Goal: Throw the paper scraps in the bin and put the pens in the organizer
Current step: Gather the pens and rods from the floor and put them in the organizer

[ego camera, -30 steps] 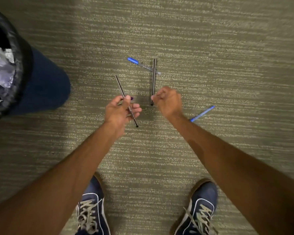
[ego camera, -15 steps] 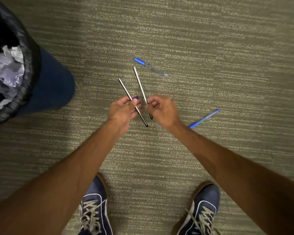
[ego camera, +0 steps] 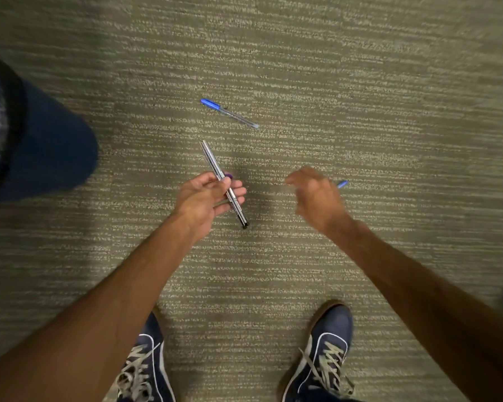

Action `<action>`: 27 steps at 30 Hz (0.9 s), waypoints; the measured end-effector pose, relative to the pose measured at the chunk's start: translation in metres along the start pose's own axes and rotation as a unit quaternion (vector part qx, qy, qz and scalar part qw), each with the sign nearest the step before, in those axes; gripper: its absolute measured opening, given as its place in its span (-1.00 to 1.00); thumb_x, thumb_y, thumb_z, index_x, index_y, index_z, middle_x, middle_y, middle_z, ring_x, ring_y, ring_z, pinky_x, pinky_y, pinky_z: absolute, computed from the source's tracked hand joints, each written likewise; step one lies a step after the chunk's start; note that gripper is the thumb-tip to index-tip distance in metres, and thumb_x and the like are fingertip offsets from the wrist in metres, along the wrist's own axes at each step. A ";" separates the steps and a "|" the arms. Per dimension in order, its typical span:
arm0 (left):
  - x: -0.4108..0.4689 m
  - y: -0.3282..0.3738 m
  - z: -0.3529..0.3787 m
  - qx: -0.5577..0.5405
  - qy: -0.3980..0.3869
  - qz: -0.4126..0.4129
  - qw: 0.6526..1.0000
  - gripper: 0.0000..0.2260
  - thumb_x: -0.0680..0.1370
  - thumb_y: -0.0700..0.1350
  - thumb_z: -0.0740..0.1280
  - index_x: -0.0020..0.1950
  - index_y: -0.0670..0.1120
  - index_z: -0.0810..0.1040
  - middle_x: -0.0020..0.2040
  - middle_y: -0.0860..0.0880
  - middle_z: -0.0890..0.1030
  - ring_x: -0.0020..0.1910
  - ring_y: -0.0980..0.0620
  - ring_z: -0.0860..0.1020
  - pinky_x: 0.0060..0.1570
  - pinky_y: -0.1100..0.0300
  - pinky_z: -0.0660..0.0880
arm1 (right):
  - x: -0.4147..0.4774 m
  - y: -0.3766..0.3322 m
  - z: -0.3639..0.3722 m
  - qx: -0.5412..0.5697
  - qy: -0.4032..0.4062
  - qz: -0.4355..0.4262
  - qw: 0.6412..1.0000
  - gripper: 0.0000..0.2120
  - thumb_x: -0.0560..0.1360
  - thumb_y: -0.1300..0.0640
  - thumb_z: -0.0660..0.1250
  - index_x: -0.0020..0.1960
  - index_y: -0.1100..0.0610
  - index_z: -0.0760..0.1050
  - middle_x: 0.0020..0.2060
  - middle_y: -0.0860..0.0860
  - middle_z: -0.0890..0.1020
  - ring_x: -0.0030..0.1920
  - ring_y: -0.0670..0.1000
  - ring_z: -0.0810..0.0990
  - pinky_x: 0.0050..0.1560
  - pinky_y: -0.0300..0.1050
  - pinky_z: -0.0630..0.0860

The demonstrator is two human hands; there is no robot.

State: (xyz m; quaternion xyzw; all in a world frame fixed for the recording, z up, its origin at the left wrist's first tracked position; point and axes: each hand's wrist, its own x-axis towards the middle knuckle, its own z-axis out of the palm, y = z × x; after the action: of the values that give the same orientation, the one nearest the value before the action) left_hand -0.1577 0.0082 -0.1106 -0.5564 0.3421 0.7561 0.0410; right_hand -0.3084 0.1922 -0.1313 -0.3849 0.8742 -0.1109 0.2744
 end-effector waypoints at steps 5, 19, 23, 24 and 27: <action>0.011 -0.005 0.001 -0.016 0.011 0.001 1.000 -0.73 0.58 -0.29 0.36 0.27 -0.26 0.52 0.07 -0.23 0.73 0.02 -0.14 0.75 0.10 -0.06 0.65 | 0.001 0.076 0.000 -0.232 -0.151 -0.015 0.961 -0.26 0.47 0.43 0.30 0.54 0.05 0.13 0.56 0.13 0.18 0.56 0.20 0.14 0.49 0.08 -0.09; 0.012 -0.001 -0.026 -0.013 0.025 0.043 0.999 -0.77 0.55 -0.31 0.40 0.20 -0.27 0.54 0.04 -0.23 0.74 0.01 -0.15 0.74 -0.01 -0.01 0.70 | 0.112 -0.021 -0.020 -0.003 0.050 -0.080 0.996 -0.87 0.48 0.11 0.42 -0.05 0.01 0.47 0.11 -0.01 0.53 0.22 0.05 0.47 0.32 0.09 0.39; 0.021 0.003 -0.034 -0.018 0.029 0.069 0.997 -0.89 0.55 -0.30 0.42 0.05 -0.19 0.59 0.00 -0.21 0.75 0.00 -0.15 0.75 -0.06 0.02 0.71 | 0.148 -0.057 0.002 -0.036 0.086 -0.102 0.990 -0.87 0.50 0.12 0.38 0.04 0.07 0.51 0.11 0.02 0.55 0.19 0.08 0.47 0.26 0.08 0.34; 0.023 0.003 -0.036 -0.018 0.027 0.075 0.997 -0.90 0.54 -0.29 0.42 0.04 -0.18 0.60 0.01 -0.20 0.75 0.00 -0.15 0.75 -0.05 0.01 0.70 | 0.154 -0.061 0.009 -0.054 0.091 -0.105 0.989 -0.86 0.51 0.11 0.35 0.06 0.08 0.50 0.11 0.03 0.55 0.18 0.08 0.47 0.25 0.08 0.34; 0.028 0.002 -0.041 -0.020 0.025 0.080 0.996 -0.88 0.54 -0.29 0.43 0.05 -0.17 0.60 0.01 -0.19 0.75 0.01 -0.15 0.75 0.05 -0.07 0.67 | 0.164 -0.068 0.023 -0.093 0.125 -0.108 0.982 -0.83 0.52 0.13 0.32 0.09 0.14 0.51 0.08 0.08 0.58 0.14 0.11 0.51 0.21 0.11 0.39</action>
State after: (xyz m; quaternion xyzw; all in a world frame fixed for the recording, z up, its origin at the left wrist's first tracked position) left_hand -0.1361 -0.0251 -0.1400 -0.5466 0.3712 0.7496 -0.0390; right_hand -0.3446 0.0258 -0.1875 -0.4839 0.8615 -0.1057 0.1120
